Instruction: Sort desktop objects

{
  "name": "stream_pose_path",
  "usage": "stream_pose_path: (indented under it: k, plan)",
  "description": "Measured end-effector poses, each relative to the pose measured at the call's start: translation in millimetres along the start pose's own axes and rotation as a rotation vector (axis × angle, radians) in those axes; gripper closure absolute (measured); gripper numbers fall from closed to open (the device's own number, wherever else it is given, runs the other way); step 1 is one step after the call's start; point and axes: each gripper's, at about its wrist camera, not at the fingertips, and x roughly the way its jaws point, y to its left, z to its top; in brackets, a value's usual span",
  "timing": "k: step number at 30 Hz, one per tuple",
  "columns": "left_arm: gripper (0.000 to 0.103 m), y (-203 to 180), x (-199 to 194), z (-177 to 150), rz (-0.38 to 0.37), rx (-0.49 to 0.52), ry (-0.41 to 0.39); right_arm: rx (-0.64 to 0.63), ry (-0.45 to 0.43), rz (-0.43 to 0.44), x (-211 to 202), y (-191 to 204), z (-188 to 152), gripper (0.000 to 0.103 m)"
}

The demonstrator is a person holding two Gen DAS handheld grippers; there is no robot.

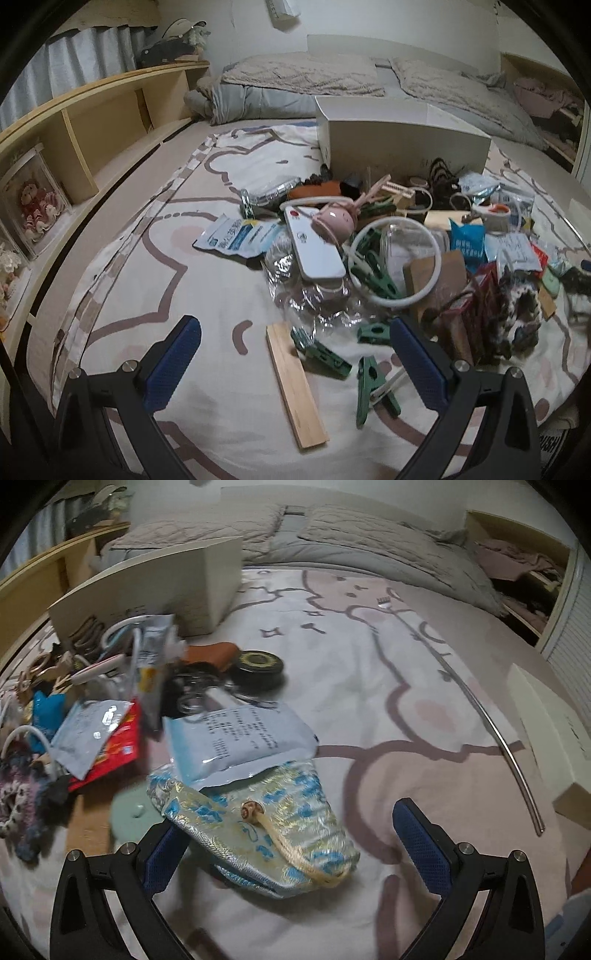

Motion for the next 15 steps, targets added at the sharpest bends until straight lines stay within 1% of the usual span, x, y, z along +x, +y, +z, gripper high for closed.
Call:
stream_pose_path:
  k: [3,5,8,12,13,15]
  plan:
    - [0.000,-2,2,-5,0.017,0.030,0.030,0.001,0.013,-0.032,4,-8,-1,0.000]
    - [0.000,0,3,-11,0.013,0.033,0.053,-0.008,0.018,-0.058,5,-15,-2,0.000]
    - [0.000,4,3,-17,0.000,0.012,0.091,-0.001,0.029,-0.098,10,-28,-2,0.000]
    - [0.000,5,7,-21,-0.006,0.001,0.137,0.049,0.047,-0.159,15,-49,-2,0.000]
    - [0.000,6,6,-22,-0.010,-0.005,0.137,0.062,0.055,-0.189,17,-56,-2,0.000]
    - [0.000,7,5,-23,-0.013,-0.014,0.137,0.071,0.059,-0.216,20,-64,-3,0.000]
